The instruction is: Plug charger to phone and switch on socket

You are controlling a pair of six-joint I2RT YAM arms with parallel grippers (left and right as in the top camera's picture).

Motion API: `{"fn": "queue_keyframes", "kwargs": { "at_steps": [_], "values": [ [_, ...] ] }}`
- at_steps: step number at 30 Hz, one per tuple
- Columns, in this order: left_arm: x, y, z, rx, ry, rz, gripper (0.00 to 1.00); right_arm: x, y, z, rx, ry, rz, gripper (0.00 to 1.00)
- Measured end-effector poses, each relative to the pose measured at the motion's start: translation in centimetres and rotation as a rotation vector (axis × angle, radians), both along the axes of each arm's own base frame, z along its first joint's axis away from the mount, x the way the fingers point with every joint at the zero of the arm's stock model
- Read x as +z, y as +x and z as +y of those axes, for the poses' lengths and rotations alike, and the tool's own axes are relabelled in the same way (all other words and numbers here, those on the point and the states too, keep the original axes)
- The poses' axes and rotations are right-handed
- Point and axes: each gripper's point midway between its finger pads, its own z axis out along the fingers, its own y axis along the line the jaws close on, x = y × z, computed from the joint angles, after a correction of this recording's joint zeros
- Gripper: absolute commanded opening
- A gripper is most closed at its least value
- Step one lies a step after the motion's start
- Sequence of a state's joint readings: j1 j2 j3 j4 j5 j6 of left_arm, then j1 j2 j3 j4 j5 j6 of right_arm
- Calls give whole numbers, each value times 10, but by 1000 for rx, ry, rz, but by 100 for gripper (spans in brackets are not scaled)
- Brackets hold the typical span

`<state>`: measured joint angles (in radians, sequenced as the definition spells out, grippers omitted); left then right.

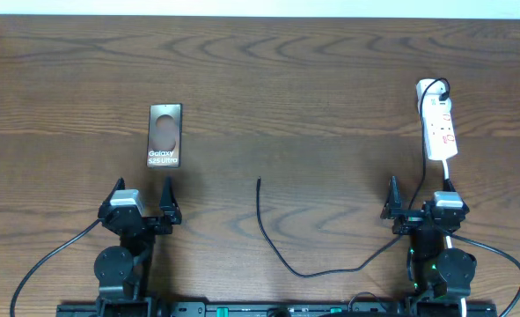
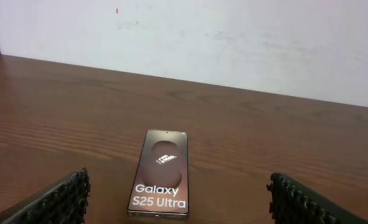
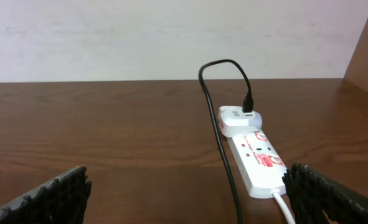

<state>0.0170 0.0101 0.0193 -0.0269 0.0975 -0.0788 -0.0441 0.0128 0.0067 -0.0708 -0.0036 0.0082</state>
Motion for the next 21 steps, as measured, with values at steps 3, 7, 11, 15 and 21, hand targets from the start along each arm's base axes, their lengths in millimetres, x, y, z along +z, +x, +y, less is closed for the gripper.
{"fn": "queue_keyframes", "kwargs": {
  "at_steps": [3, 7, 11, 15, 21],
  "values": [
    [0, 0, 0, 0, 0, 0, 89, 0, 0, 0, 0, 0, 0, 99],
    [0, 0, 0, 0, 0, 0, 89, 0, 0, 0, 0, 0, 0, 99],
    [0, 0, 0, 0, 0, 0, 89, 0, 0, 0, 0, 0, 0, 99],
    [2, -2, 0, -1, 0, 16, 89, 0, 0, 0, 0, 0, 0, 99],
    [64, 0, 0, -1, -1, 50, 89, 0, 0, 0, -1, 0, 0, 99]
  ]
}}
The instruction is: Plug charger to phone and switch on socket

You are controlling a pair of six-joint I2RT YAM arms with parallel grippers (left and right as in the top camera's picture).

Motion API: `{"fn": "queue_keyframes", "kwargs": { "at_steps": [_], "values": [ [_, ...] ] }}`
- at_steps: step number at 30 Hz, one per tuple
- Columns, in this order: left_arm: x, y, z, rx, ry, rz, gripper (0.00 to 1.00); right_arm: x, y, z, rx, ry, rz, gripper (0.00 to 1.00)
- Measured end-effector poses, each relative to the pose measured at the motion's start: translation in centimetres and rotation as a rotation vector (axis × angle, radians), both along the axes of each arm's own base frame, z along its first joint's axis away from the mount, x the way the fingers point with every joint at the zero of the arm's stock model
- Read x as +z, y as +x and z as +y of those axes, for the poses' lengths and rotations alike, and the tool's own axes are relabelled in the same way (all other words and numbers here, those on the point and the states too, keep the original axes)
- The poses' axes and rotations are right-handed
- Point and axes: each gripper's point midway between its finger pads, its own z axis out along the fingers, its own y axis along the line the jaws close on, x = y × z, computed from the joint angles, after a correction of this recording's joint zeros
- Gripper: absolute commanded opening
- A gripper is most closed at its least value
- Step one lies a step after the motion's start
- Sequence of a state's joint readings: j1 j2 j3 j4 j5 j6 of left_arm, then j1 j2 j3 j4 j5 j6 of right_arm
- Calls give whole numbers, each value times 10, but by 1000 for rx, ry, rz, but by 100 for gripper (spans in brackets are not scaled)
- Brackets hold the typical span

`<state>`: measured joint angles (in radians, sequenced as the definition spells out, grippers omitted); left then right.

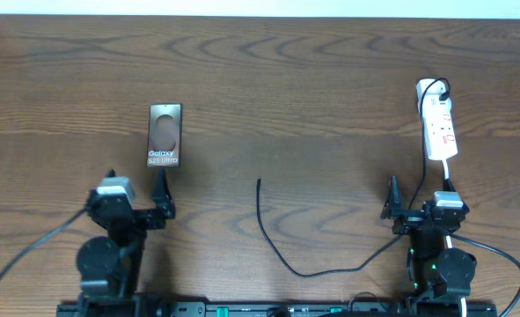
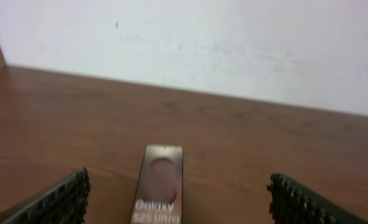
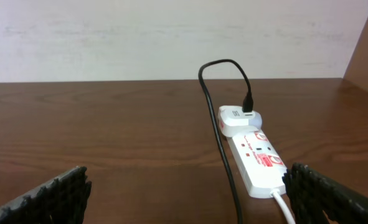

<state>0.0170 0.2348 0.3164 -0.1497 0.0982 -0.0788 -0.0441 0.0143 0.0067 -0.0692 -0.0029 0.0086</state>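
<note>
The phone [image 1: 164,136] lies face up on the table at the left, its screen reading Galaxy S25 Ultra; the left wrist view shows the phone [image 2: 159,193] blurred between the jaws' line of sight. My left gripper [image 1: 136,192] stands open just short of it, holding nothing. The white socket strip [image 1: 438,121] lies at the far right with a white charger plug [image 3: 240,119] in its far end. The black charger cable [image 1: 277,251] runs across the front, its free tip [image 1: 259,180] at mid-table. My right gripper [image 1: 418,198] is open in front of the strip [image 3: 258,162].
A white lead [image 3: 284,208] leaves the near end of the strip toward my right arm. A pale wall [image 3: 171,37] rises behind the table's far edge. Black cables trail from both arm bases at the front edge.
My left arm has shifted a little to the left and its wrist view has gone blurred, the phone now seen lower and narrower. The right arm, cable and strip are unchanged.
</note>
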Motion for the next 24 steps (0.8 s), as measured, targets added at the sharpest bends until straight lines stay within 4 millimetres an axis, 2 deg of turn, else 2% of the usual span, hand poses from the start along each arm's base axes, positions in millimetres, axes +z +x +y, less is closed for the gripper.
{"fn": "queue_keyframes", "kwargs": {
  "at_steps": [3, 6, 10, 12, 15, 19, 21, 23, 24],
  "values": [
    [41, 13, 0, -1, 2, 54, 89, 0, 0, 0, 0, 1, -1, 99],
    [73, 37, 1, -1, 5, 163, 89, 0, 0, 0, 0, 3, 0, 99],
    [98, 75, 2, -9, 25, 355, 89, 0, 0, 0, -1, 3, 0, 99],
    [101, 99, 2, -21, 46, 461, 89, 0, 0, 0, -1, 3, -1, 99],
    [95, 127, 3, -36, 67, 587, 89, 0, 0, 0, -1, 3, -1, 99],
    [70, 166, 3, -52, 82, 704, 89, 0, 0, 0, -1, 3, -1, 99],
    [56, 173, 3, -55, 83, 745, 89, 0, 0, 0, -1, 3, -1, 99],
    [30, 177, 3, -60, 80, 824, 89, 0, 0, 0, -1, 3, -1, 99],
    [19, 177, 3, -62, 79, 861, 78, 0, 0, 0, -1, 3, -1, 99]
  ]
}}
